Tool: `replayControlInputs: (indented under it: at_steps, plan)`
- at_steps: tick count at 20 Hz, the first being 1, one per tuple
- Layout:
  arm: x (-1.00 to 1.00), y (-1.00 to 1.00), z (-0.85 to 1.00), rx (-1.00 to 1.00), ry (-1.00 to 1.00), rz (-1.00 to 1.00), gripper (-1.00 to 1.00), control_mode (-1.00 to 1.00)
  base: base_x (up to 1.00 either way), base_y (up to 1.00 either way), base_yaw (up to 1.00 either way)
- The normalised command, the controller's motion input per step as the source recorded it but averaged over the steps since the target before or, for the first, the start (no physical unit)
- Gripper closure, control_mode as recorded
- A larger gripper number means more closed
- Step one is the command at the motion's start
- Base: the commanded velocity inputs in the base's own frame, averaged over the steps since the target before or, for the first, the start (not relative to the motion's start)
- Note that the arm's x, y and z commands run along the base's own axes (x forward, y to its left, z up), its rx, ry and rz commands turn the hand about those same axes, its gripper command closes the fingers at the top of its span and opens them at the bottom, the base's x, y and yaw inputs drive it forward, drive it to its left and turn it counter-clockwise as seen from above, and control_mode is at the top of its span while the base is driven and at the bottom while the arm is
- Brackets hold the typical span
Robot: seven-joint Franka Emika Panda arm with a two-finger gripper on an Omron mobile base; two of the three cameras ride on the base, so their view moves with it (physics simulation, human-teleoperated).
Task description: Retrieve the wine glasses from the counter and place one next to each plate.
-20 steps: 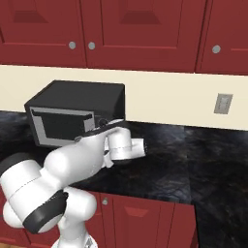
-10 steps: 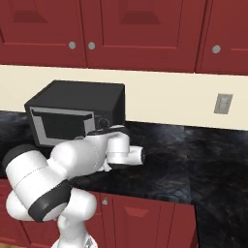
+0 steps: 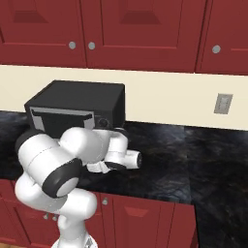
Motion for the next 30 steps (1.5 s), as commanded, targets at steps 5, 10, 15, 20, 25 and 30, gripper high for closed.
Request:
replayControlInputs:
  at_steps: [5,10,15,20,25,30]
  plan:
    - [0.1,0.16,-0.12,0.02,0.0,0.0,-1.0,-1.0,0.0,0.0,0.0]
    - [0.07,0.22,-0.11,0.03,0.0,0.0,-1.0,-1.0,0.0,0.0,0.0]
    - [0.02,0.21,-0.06,0.04,0.0,0.01,-1.0,-1.0,0.0,0.0,0.0]
    - [-0.28,0.13,0.0,0.03,0.0,0.03,-1.0,-1.0,0.0,0.0,0.0]
    - [-0.44,0.01,0.0,0.0,0.0,0.0,-1.0,-1.0,0.0,0.0,0.0]
    - [0.06,0.07,0.0,0.0,0.0,-0.02,-1.0,-1.0,0.0,0.0,0.0]
